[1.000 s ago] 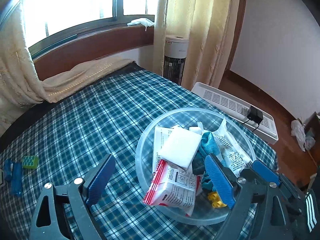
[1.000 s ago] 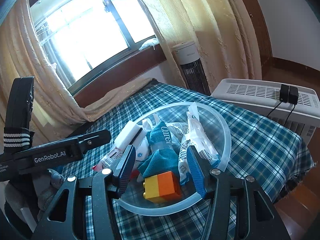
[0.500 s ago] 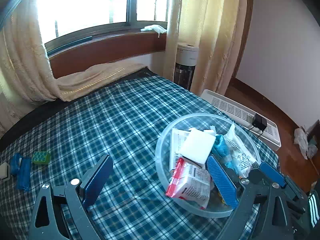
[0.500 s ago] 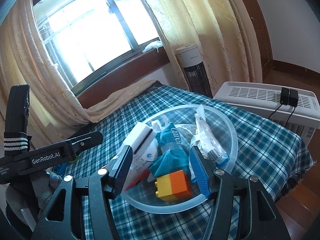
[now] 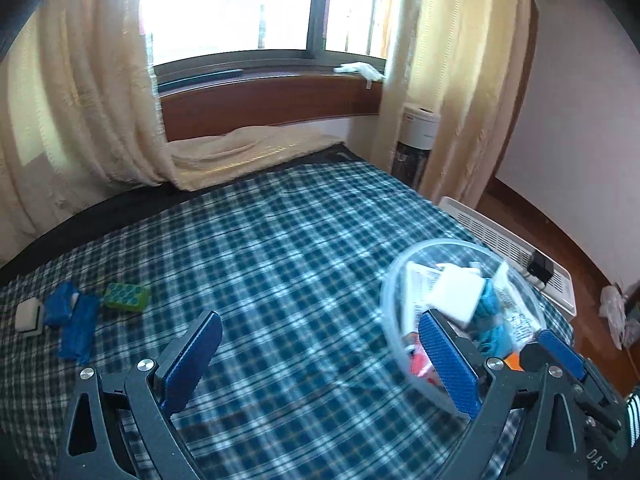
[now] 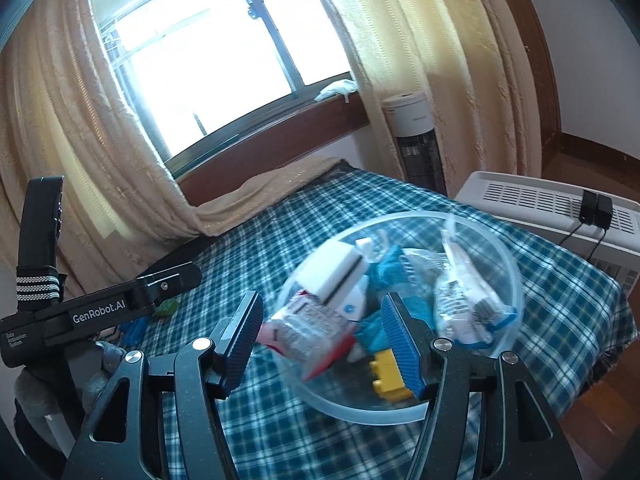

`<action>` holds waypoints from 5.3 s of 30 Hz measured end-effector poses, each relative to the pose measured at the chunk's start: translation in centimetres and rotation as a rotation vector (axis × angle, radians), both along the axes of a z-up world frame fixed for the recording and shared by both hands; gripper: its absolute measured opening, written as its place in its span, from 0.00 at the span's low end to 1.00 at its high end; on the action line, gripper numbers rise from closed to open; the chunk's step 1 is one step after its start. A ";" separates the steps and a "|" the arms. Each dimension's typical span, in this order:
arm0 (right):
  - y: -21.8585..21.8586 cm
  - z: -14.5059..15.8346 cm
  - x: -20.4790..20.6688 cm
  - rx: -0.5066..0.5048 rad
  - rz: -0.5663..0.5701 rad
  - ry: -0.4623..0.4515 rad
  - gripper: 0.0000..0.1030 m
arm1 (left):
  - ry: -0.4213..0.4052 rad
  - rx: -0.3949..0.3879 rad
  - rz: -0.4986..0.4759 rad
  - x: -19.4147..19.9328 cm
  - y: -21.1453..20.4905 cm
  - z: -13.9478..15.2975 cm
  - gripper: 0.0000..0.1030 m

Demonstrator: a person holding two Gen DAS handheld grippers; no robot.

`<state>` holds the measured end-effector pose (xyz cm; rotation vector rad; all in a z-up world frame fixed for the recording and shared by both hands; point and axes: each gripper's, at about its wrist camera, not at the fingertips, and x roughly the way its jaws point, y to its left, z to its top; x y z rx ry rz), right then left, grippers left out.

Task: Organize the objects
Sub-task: 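Move both grippers back toward the blue packets on the bed, then grasp a blue wrapped packet with the left gripper, then lift the blue packet with the left gripper while the right positions over the green dotted brick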

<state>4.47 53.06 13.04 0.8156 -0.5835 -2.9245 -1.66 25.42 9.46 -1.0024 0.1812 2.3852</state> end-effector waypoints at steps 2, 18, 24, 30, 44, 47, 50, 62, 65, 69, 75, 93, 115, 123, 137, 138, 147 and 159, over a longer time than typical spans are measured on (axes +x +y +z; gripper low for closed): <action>-0.7 0.1 -0.3 -0.002 0.013 0.003 0.63 | 0.006 -0.001 0.021 -0.2 -1.1 0.0 0.98; -8.8 0.7 -2.4 0.044 0.170 -0.006 0.66 | -0.008 0.003 0.232 -3.5 -11.5 -0.9 0.99; -11.5 0.3 -3.4 0.052 0.228 -0.033 0.66 | -0.024 -0.006 0.310 -4.9 -15.3 -1.7 0.99; -13.6 -0.2 -4.4 0.055 0.274 -0.065 0.67 | -0.055 -0.007 0.405 -7.2 -18.8 -3.0 0.99; -16.1 -1.5 -6.9 0.058 0.365 -0.133 0.67 | -0.122 -0.141 0.504 -12.4 -20.8 -7.8 0.98; -15.9 -1.8 -7.4 0.057 0.367 -0.147 0.67 | -0.133 -0.150 0.495 -13.0 -20.4 -8.5 0.97; -15.7 -2.3 -8.0 0.050 0.362 -0.162 0.67 | -0.144 -0.156 0.485 -13.4 -20.2 -9.2 0.90; -17.4 -2.7 -10.7 0.069 0.381 -0.201 0.67 | -0.139 -0.134 0.454 -13.8 -20.1 -9.7 0.55; -18.6 -3.1 -12.1 0.088 0.395 -0.222 0.67 | -0.141 -0.123 0.434 -13.5 -20.0 -9.5 0.49; -20.3 -3.6 -14.0 0.116 0.416 -0.243 0.67 | -0.152 -0.110 0.413 -13.2 -20.0 -9.0 0.45; -23.3 -4.4 -16.1 0.139 0.462 -0.267 0.67 | -0.158 -0.058 0.394 -12.6 -20.5 -7.0 0.41; -31.3 -6.2 -22.5 0.192 0.515 -0.314 0.67 | -0.066 0.094 0.407 -11.3 -23.9 -0.6 0.41; -35.2 -7.3 -24.2 0.372 0.457 -0.290 0.65 | -0.071 0.126 0.445 -11.5 -25.3 0.3 0.41; -33.4 -7.0 -22.4 0.339 0.453 -0.290 0.65 | -0.068 0.122 0.425 -11.2 -24.7 0.3 0.41; -29.0 -4.4 -16.7 0.273 0.431 -0.240 0.65 | -0.022 0.110 0.369 -9.4 -22.7 1.2 0.41; -28.6 -4.1 -16.2 0.263 0.427 -0.233 0.65 | -0.019 0.110 0.365 -9.2 -22.5 1.3 0.41; -26.0 -2.2 -12.0 0.222 0.394 -0.189 0.65 | 0.030 0.097 0.335 -7.6 -21.2 2.1 0.41; -21.8 -0.2 -8.0 0.190 0.318 -0.133 0.65 | 0.070 0.067 0.287 -6.0 -19.2 2.3 0.41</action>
